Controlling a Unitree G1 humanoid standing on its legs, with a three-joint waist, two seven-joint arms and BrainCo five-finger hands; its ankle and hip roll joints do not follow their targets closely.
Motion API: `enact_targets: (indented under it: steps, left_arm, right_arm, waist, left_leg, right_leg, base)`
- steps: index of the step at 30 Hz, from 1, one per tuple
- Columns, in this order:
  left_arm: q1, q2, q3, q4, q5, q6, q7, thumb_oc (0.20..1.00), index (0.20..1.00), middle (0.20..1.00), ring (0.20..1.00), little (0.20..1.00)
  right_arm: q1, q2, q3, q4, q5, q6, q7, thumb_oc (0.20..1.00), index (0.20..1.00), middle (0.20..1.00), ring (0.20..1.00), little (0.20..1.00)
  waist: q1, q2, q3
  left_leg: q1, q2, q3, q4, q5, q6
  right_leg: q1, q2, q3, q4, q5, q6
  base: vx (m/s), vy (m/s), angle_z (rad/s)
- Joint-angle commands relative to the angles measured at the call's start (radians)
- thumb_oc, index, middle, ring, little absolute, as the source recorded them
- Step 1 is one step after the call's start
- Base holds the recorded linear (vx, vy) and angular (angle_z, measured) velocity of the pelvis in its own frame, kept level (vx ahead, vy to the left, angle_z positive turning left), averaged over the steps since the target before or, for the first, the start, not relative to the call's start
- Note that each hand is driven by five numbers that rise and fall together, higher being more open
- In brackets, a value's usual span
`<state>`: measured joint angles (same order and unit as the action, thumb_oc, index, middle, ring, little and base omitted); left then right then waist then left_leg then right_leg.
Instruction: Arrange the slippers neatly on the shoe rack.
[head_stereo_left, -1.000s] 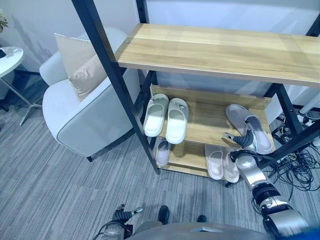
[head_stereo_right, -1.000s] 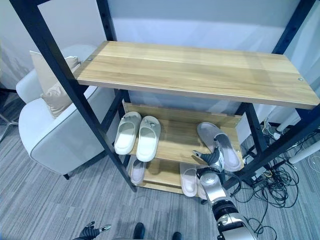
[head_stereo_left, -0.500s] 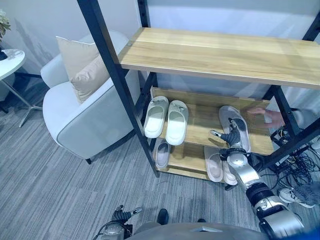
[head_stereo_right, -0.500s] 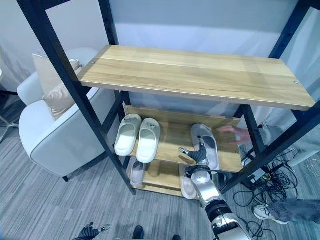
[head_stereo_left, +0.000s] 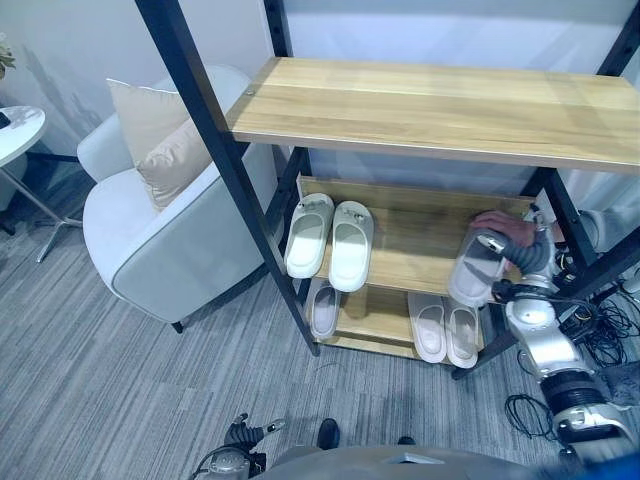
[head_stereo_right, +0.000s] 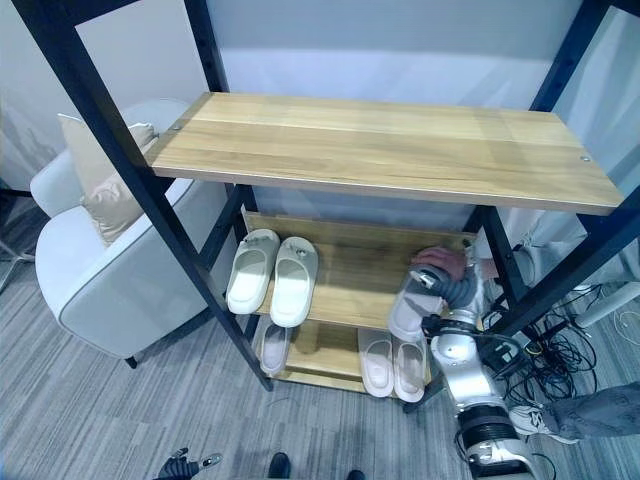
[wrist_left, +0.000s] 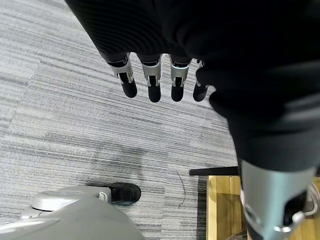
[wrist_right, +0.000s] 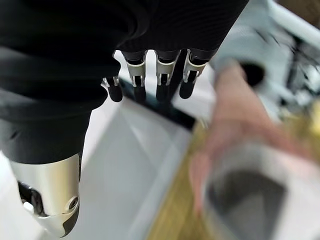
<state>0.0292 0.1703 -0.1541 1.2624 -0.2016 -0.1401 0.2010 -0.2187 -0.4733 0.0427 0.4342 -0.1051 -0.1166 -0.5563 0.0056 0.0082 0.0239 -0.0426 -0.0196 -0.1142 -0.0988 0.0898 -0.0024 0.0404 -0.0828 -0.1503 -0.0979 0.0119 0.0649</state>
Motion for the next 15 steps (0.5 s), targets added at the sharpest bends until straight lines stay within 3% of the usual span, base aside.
enact_targets:
  steps: [1, 12, 15]
  left_arm:
    - [-0.077, -0.013, 0.003, 0.096, 0.051, -0.021, 0.003, 1.0, 1.0, 1.0, 1.0, 1.0]
    - [-0.08, 0.001, -0.008, 0.099, 0.019, -0.017, -0.007, 1.0, 1.0, 1.0, 1.0, 1.0]
    - [-0.082, 0.013, -0.017, 0.098, -0.004, -0.017, -0.012, 1.0, 1.0, 1.0, 1.0, 1.0]
  right_arm:
    - [-0.041, -0.023, -0.013, -0.028, -0.083, -0.034, -0.035, 1.0, 1.0, 1.0, 1.0, 1.0]
    - [-0.143, -0.115, 0.119, 0.176, -0.115, 0.054, 0.077, 1.0, 1.0, 1.0, 1.0, 1.0]
    - [-0.236, -0.119, 0.185, 0.332, -0.093, 0.074, 0.102, 1.0, 1.0, 1.0, 1.0, 1.0]
  waist:
    - [0.019, -0.026, 0.02]
    - [0.016, -0.039, 0.032]
    - [0.021, -0.042, 0.042]
  left_leg:
    - [0.057, 0.0, -0.012, 0.012, -0.139, -0.021]
    - [0.052, 0.003, -0.003, 0.012, -0.137, -0.027]
    - [0.04, 0.003, 0.0, 0.012, -0.131, -0.03]
  right_leg:
    - [0.022, -0.058, -0.006, 0.011, -0.024, 0.066]
    - [0.013, -0.055, -0.004, 0.011, -0.02, 0.065]
    - [0.002, -0.054, -0.002, 0.011, -0.017, 0.066]
  base:
    - [0.0, 0.0, 0.0]
    - [0.0, -0.005, -0.02]
    - [0.02, -0.017, -0.07]
